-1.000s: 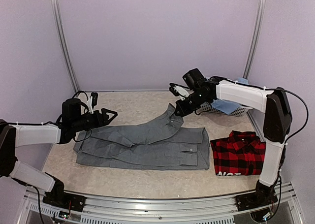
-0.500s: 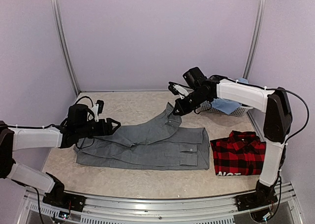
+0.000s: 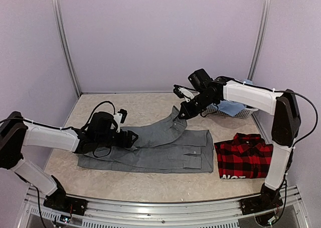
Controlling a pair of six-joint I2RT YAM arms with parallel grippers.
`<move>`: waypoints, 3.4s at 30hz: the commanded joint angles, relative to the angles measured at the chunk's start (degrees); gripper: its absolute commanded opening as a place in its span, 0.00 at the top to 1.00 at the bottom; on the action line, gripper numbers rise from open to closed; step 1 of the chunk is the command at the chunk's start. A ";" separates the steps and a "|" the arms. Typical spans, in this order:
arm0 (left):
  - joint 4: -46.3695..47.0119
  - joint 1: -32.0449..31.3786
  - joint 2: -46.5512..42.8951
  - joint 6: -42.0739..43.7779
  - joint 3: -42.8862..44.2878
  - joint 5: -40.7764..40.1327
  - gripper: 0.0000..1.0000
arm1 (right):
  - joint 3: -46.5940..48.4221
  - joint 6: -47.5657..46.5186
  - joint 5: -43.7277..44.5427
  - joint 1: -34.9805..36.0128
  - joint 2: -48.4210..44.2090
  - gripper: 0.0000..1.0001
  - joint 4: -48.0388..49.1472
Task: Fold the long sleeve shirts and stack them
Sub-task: Fold the sleeve of the rectangle-folded shirt.
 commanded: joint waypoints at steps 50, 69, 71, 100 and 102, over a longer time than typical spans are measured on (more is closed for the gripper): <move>-12.20 3.43 -23.62 -5.83 -4.83 -6.75 0.21 | 6.89 3.50 -18.71 10.71 -7.38 1.00 0.58; -21.93 25.43 -27.60 -11.29 3.80 -2.91 0.10 | 30.15 7.22 -26.54 25.60 3.74 1.00 -0.13; -22.06 25.73 -26.92 -11.20 4.21 -3.14 0.10 | 31.23 7.84 -27.56 26.79 4.66 1.00 0.73; -20.31 25.84 -25.25 -10.36 3.24 -0.57 0.10 | -3.46 6.09 -16.37 4.91 -4.39 1.00 7.37; -20.20 25.84 -25.26 -10.41 3.10 -0.44 0.10 | -4.94 5.53 -15.84 3.66 -5.03 1.00 7.19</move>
